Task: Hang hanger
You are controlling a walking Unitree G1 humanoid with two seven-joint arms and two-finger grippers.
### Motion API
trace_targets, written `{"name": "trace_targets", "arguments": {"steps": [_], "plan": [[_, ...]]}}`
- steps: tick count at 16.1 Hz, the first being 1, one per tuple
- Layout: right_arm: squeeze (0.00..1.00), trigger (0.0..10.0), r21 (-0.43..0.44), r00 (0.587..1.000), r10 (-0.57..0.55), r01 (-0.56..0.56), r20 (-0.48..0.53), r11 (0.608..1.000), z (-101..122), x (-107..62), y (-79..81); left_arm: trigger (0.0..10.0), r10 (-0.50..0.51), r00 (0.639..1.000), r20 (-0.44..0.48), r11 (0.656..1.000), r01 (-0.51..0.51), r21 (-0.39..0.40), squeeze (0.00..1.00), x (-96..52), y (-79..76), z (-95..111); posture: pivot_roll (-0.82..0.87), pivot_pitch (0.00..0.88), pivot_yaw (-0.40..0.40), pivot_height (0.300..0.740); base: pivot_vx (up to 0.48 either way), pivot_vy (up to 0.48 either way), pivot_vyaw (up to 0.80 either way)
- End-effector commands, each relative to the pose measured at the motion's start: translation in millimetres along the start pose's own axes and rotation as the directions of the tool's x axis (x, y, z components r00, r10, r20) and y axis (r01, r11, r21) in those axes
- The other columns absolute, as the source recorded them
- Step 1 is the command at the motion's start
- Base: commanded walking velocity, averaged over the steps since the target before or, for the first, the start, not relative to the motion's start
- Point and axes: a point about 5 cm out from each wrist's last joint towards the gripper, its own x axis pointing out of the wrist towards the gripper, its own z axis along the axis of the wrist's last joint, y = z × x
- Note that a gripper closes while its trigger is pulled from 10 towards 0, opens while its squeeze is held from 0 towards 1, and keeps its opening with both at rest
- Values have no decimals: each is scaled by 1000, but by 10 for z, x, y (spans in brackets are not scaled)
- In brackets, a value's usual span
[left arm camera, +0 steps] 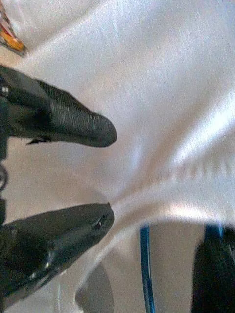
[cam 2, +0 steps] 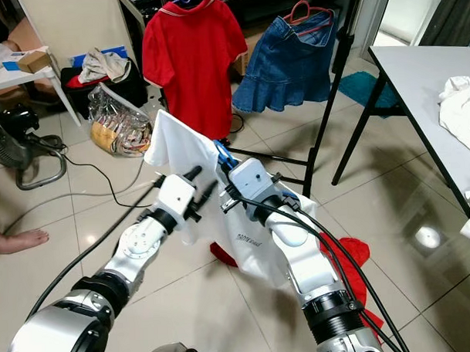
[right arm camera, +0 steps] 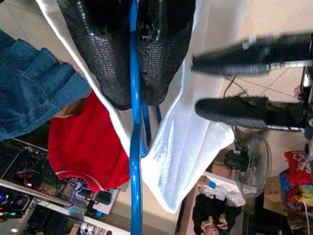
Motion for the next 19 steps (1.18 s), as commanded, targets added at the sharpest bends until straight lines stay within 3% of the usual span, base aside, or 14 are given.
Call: {"name": "trace_targets", "arguments": {"steps": [1, 2, 3, 4, 6, 9, 13, 19], "plan": [[0, 10000, 16, 1000, -13, 13, 18, 1000, 32, -10, -29, 0, 31, 999, 16, 999, -31, 15, 0, 23, 57, 44, 74, 0, 34, 740, 0, 0, 0], [0, 10000, 15, 1000, -12, 12, 18, 1000, 28, -13, -25, 0, 46, 999, -1, 999, -46, 21, 0, 30, 70, 33, 74, 0, 34, 740, 0, 0, 0], [0, 10000, 12, 1000, -12, 11, 16, 1000, 24, -13, -21, 1686, 39, 999, -14, 999, -39, 22, 0, 37, 59, 24, 74, 0, 34, 740, 0, 0, 0], [0, 10000, 10, 1000, -12, 12, 13, 1000, 18, -12, -19, 10000, 24, 999, -26, 1000, -24, -5, 0, 47, 21, 13, 76, 0, 32, 740, 0, 0, 0], [0, 10000, 22, 1000, -30, 30, -4, 999, -30, -24, -17, 10000, -24, 999, -32, 995, 21, -93, 0, 38, -83, -18, 78, 0, 32, 740, 0, 0, 0], [0, 10000, 75, 975, -199, 207, -100, 975, -318, -145, -154, 10000, -32, 999, -35, 964, 22, -264, 0, -144, -246, -178, 87, 0, 37, 740, 0, 0, 0], [0, 10000, 142, 948, -280, 301, -153, 943, -475, -226, -219, 10000, -6, 997, -71, 943, -18, -332, 0, -382, -251, -356, 104, 0, 35, 740, 0, 0, 0], [0, 10000, 184, 936, -323, 346, -142, 920, -555, -358, -132, 10000, 85, 993, -80, 916, -109, -385, 0, -609, -190, -435, 108, 9, 32, 740, 0, 0, 0]]}}
